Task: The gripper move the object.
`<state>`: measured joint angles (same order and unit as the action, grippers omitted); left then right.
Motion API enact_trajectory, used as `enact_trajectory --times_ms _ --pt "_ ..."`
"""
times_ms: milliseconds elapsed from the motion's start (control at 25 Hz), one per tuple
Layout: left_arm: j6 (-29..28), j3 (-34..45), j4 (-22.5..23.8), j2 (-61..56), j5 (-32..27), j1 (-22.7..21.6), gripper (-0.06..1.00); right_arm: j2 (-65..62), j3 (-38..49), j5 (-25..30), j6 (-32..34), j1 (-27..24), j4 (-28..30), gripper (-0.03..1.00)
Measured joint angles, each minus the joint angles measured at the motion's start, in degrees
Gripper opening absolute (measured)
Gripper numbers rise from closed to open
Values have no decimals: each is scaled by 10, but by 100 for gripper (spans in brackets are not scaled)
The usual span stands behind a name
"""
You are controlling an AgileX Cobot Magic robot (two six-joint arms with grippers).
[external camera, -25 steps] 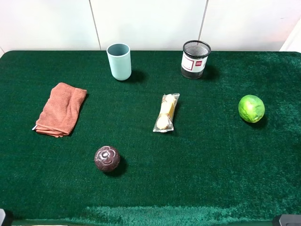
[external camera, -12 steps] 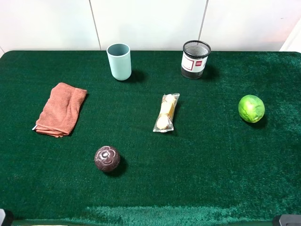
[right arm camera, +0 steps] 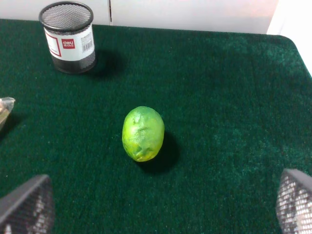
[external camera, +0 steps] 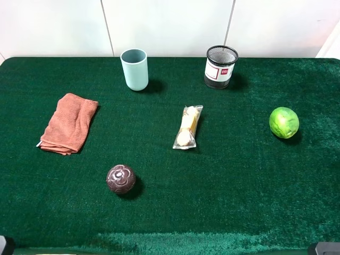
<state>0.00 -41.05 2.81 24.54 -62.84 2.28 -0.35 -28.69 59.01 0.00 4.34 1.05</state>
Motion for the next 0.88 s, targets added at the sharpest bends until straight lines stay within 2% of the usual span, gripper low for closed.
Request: enact_trajectory --times_ms 200,880 --pt "0 -49 -11 106 2 0 81 0 0 0 0 0 0 70" --pt "58 -251 -58 415 4 5 81 0 0 -1 0 0 0 70"
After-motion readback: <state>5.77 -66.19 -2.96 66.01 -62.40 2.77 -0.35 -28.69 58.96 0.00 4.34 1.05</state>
